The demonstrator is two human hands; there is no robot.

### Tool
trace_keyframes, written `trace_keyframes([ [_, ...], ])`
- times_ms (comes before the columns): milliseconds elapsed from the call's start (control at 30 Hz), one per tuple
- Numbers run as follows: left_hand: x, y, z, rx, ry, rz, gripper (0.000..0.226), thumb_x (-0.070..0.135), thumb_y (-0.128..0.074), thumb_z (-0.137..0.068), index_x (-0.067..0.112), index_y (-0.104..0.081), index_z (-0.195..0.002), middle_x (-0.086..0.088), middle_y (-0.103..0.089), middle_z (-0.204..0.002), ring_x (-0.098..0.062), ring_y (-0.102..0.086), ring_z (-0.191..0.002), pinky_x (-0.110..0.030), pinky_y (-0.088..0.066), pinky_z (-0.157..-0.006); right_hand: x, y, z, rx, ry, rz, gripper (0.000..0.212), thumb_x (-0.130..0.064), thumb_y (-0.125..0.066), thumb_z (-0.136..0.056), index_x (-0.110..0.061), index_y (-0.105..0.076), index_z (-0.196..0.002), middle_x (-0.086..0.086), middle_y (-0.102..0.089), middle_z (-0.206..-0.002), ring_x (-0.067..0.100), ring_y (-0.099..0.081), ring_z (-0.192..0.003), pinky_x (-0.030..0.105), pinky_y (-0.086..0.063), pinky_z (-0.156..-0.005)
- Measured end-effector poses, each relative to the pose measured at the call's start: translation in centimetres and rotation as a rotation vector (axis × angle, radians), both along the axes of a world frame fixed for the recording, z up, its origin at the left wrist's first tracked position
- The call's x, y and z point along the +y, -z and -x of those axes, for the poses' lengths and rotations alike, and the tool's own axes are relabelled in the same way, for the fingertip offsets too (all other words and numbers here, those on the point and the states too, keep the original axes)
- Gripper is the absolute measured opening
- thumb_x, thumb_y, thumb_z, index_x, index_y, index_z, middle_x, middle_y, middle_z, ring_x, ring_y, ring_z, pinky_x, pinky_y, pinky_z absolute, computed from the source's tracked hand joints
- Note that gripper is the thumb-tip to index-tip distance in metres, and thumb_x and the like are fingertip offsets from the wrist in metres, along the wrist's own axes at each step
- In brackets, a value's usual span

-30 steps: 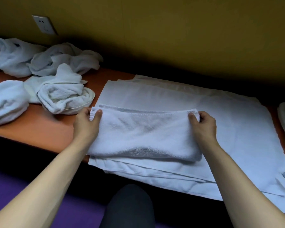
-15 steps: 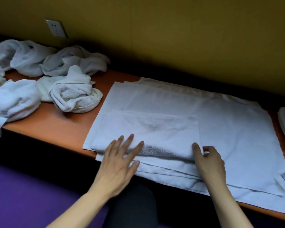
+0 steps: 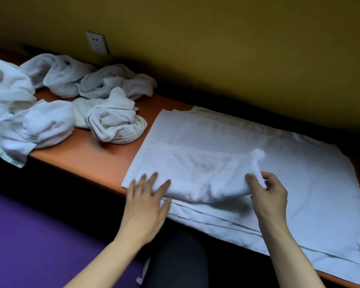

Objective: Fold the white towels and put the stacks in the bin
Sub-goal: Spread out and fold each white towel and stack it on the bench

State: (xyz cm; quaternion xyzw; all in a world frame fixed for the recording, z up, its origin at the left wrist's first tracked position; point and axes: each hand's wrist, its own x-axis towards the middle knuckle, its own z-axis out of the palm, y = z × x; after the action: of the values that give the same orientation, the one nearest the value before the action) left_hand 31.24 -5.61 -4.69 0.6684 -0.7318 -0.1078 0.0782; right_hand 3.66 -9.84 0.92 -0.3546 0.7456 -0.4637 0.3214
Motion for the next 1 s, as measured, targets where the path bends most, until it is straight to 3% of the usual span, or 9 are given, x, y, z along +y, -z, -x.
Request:
trace_keyframes([
  [100,0.3,0.8,-2.6,0.152,-0.17,0.021,0.045,0.038,-0.044,-0.102,0.035,-0.05,-0.147,-0.015,-0.038,-0.156,-0.034,-0.035,-0.144,-0.047,-0.034,-0.114,-1.4,-1.2,-3.8,0.067,-0.089,0.091,0.005,-0.021,-0.071,-0.087,-0.022,-0.067,-0.088,-0.002,-0.068,-0.075,0.016,-0.062,-0.069,0.03,-0.047,-0.067],
  [233,0.6,1.2,-3.6,0.383,-0.192,-0.015,0.047,0.029,-0.049,-0.103,0.039,-0.045,-0.15,-0.007,-0.035,-0.157,-0.019,-0.029,-0.146,-0.03,-0.027,-0.116,-2.8,-1.6,-9.2,0.149,-0.226,0.106,0.006,-0.024,-0.068,-0.087,-0.022,-0.062,-0.086,-0.005,-0.064,-0.07,0.003,-0.057,-0.063,0.015,-0.039,-0.054],
  [300,0.5,1.1,-3.8,0.422,-0.195,0.002,0.046,0.029,-0.05,-0.103,0.039,-0.048,-0.148,-0.002,-0.039,-0.156,-0.016,-0.031,-0.144,-0.025,-0.025,-0.115,-3.2,-1.8,-11.9,0.179,-0.314,0.092,0.008,-0.027,-0.066,-0.088,-0.023,-0.06,-0.088,-0.005,-0.063,-0.07,0.006,-0.056,-0.061,0.02,-0.04,-0.053],
  [433,-0.1,0.8,-4.4,0.527,-0.233,0.015,0.042,0.022,-0.05,-0.103,0.03,-0.053,-0.144,0.006,-0.051,-0.147,-0.01,-0.038,-0.139,-0.019,-0.024,-0.113,-3.6,-1.9,-16.6,0.299,-0.494,0.055,0.01,-0.033,-0.062,-0.09,-0.025,-0.057,-0.094,-0.003,-0.066,-0.084,0.021,-0.059,-0.074,0.031,-0.041,-0.06],
  [600,-1.0,0.1,-5.2,0.831,-0.468,-0.048,0.036,0.019,-0.042,-0.105,0.027,-0.059,-0.135,0.011,-0.066,-0.128,-0.009,-0.054,-0.126,-0.026,-0.039,-0.104,-2.6,-0.1,-20.3,0.515,-0.686,-0.04,0.02,-0.034,-0.059,-0.09,-0.02,-0.059,-0.104,0.004,-0.065,-0.101,0.028,-0.06,-0.093,0.036,-0.046,-0.075],
  [700,-1.8,-0.5,-5.4,0.897,-0.547,-0.081,0.032,0.023,-0.041,-0.106,0.025,-0.066,-0.126,0.007,-0.071,-0.116,-0.012,-0.062,-0.113,-0.026,-0.043,-0.091,-1.9,1.1,-20.2,0.459,-0.884,-0.185,0.037,-0.043,-0.058,-0.094,-0.02,-0.063,-0.122,0.005,-0.057,-0.118,0.023,-0.06,-0.106,0.033,-0.047,-0.092],
  [767,-2.5,-0.6,-5.3,0.924,-0.58,-0.13,0.032,0.031,-0.044,-0.104,0.023,-0.068,-0.122,0.005,-0.071,-0.115,-0.014,-0.062,-0.111,-0.029,-0.044,-0.091,-1.9,0.9,-19.0,0.296,-0.82,-0.083,0.028,-0.036,-0.058,-0.096,-0.021,-0.07,-0.116,0.003,-0.059,-0.114,0.015,-0.061,-0.102,0.027,-0.045,-0.091],
  [867,-3.8,-0.9,-5.1,0.951,-0.629,-0.178,0.044,0.049,-0.047,-0.094,0.017,-0.07,-0.113,0.0,-0.07,-0.114,-0.021,-0.062,-0.112,-0.035,-0.044,-0.092,-2.1,1.0,-15.6,0.249,-0.455,0.092,0.017,-0.019,-0.058,-0.094,-0.022,-0.072,-0.104,-0.001,-0.06,-0.1,0.013,-0.06,-0.09,0.026,-0.045,-0.086],
  [1000,-6.2,-2.4,-4.3,0.987,-0.722,-0.281,0.065,0.073,-0.054,-0.077,0.011,-0.065,-0.092,-0.004,-0.068,-0.091,-0.026,-0.063,-0.088,-0.037,-0.049,-0.077,-1.7,2.2,-11.0,0.228,-0.244,-0.162,0.023,-0.034,-0.056,-0.095,-0.025,-0.053,-0.115,0.001,-0.059,-0.106,0.023,-0.061,-0.095,0.035,-0.048,-0.082],
])
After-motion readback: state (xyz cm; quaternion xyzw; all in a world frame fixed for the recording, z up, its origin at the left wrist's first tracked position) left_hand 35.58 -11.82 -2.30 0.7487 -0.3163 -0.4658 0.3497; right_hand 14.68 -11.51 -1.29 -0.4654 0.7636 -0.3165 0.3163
